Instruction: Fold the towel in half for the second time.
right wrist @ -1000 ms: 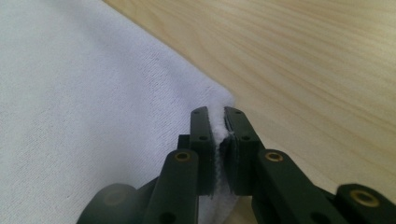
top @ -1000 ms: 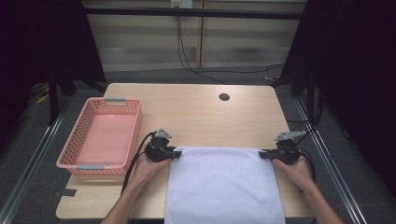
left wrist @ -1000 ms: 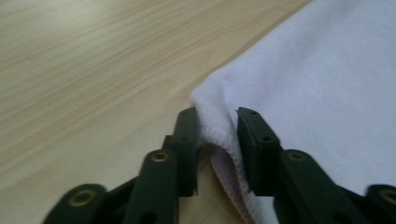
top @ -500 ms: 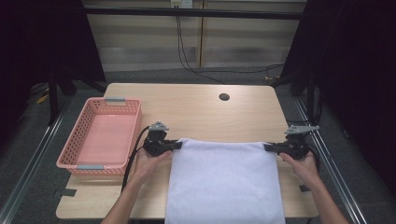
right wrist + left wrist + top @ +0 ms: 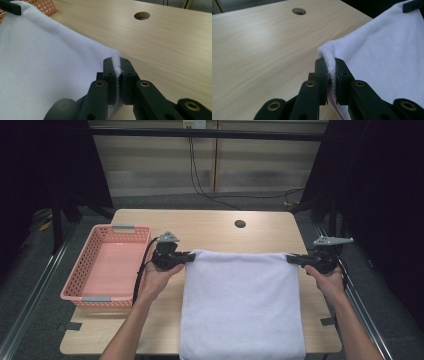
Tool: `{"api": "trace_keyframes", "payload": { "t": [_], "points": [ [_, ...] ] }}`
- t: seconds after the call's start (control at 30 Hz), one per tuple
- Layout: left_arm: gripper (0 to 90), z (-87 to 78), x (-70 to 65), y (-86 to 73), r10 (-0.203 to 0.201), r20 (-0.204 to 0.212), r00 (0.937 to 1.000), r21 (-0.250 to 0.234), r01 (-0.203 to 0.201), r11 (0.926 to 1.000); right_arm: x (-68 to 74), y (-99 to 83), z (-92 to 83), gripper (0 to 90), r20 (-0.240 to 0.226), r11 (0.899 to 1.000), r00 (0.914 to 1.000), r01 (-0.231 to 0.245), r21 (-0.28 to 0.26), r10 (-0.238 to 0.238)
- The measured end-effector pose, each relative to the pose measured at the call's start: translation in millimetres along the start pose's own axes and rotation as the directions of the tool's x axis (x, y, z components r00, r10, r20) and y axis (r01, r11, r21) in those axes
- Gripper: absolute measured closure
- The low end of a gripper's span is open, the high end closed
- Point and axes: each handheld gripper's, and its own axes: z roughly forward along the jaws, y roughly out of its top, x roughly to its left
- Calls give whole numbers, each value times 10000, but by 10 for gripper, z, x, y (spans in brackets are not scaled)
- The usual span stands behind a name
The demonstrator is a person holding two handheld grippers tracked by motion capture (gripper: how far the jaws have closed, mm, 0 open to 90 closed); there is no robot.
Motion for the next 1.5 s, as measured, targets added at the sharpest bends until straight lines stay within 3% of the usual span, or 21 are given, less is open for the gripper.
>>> {"api": "trace_keyframes", "payload": {
  "t": [0.23, 0.43, 0.53, 0.63, 0.77, 0.83, 0.9, 0.97, 1.03, 1.1, 1.2, 1.4, 1.5],
  "points": [
    [831, 54, 149, 216, 42, -544, 9985, -273, -56, 9996, -192, 174, 111, 854, 94, 9994, 9996, -278, -214, 280],
    [834, 188, 293, 276, -120, -785, 9968, -264, 100, 9996, -347, 320, 312, 856, 370, 9997, 9991, -226, -55, 228],
    [835, 194, 366, 330, -196, -738, 9971, -428, 165, 9989, -415, 407, 309, 856, 448, 9999, 9989, -158, -35, 160],
    [835, 185, 355, 393, -68, -779, 9969, -652, 17, 9979, -443, 487, 289, 857, 491, 9996, 9987, -104, -252, 116],
    [834, 104, 367, 481, 128, -424, 9990, -930, -167, 9955, -429, 583, 280, 856, 1003, 9987, 9950, 8, -516, 43],
    [833, 70, 351, 488, 325, -584, 9978, -848, -374, 9957, -402, 617, 267, 856, 955, 9981, 9954, 76, -619, -17],
    [833, 34, 339, 462, 182, -413, 9990, -1052, -224, 9942, -365, 621, 248, 857, 825, 9973, 9966, 106, -720, -47],
    [832, -1, 289, 434, 314, -361, 9989, -1075, -351, 9936, -339, 614, 214, 857, 779, 9974, 9969, 160, -696, -106],
    [831, -63, 227, 412, 605, -318, 9977, -1156, -638, 9912, -304, 595, 143, 857, 566, 9961, 9983, 210, -862, -161],
    [831, -137, 180, 384, 574, -112, 9983, -1285, -583, 9900, -251, 576, 54, 856, 442, 9954, 9984, 394, -875, -356],
    [831, -214, 76, 332, 894, -138, 9959, -1231, -904, 9883, -161, 541, -100, 856, 100, 9945, 9982, 597, -861, -590],
    [829, -347, -170, 190, 955, 50, 9954, -1369, -940, 9861, 77, 323, -315, 855, -298, 9906, 9933, 1086, -836, -1114],
    [827, -390, -253, 71, 910, 114, 9958, -1263, -888, 9880, 168, 179, -405, 854, -537, 9900, 9926, 1035, -962, -1090]
  ]
}}
